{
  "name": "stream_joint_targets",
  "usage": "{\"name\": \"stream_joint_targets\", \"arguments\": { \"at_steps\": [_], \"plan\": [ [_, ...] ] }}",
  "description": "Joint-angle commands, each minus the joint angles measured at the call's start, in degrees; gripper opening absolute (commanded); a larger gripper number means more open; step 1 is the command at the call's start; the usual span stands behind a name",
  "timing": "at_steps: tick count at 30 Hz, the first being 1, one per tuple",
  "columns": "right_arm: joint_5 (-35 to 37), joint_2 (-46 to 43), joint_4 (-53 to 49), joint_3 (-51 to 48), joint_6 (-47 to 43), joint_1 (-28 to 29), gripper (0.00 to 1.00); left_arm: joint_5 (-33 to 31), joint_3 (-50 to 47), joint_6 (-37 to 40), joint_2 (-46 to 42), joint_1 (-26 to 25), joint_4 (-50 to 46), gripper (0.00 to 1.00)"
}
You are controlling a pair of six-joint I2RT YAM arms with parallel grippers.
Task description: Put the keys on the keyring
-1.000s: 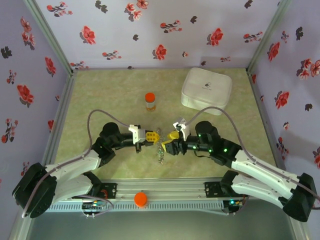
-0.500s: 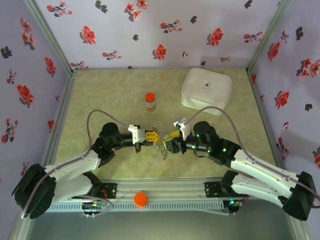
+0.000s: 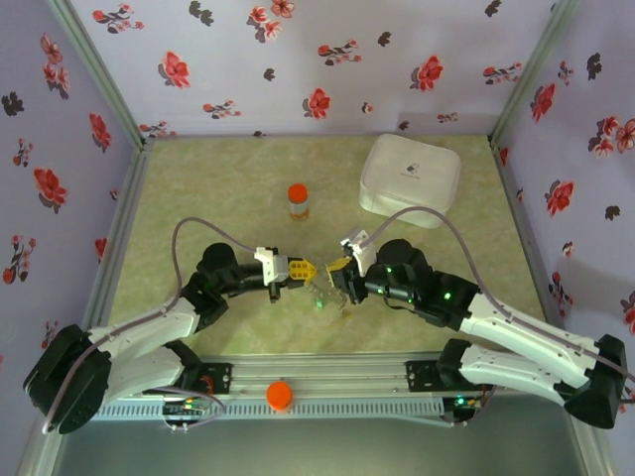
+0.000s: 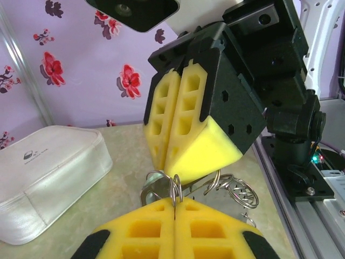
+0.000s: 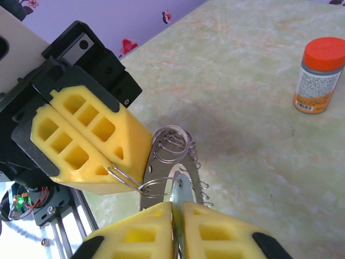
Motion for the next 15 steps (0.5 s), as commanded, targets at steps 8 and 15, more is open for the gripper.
{"name": "stream_joint_targets", "arguments": {
  "at_steps": [8,15],
  "plan": [
    [6.09,-0.12,-10.21,8.62,-6.21,0.35,0.09,0.87,0.04,0.98,-0.73,-0.38,1.71,0.00],
    [0.43,1.42,-6.76,8.09,-2.41,0.51,0.35,0.93,0.04,0.99,-0.66,-0.37,1.71,0.00]
  ]
}}
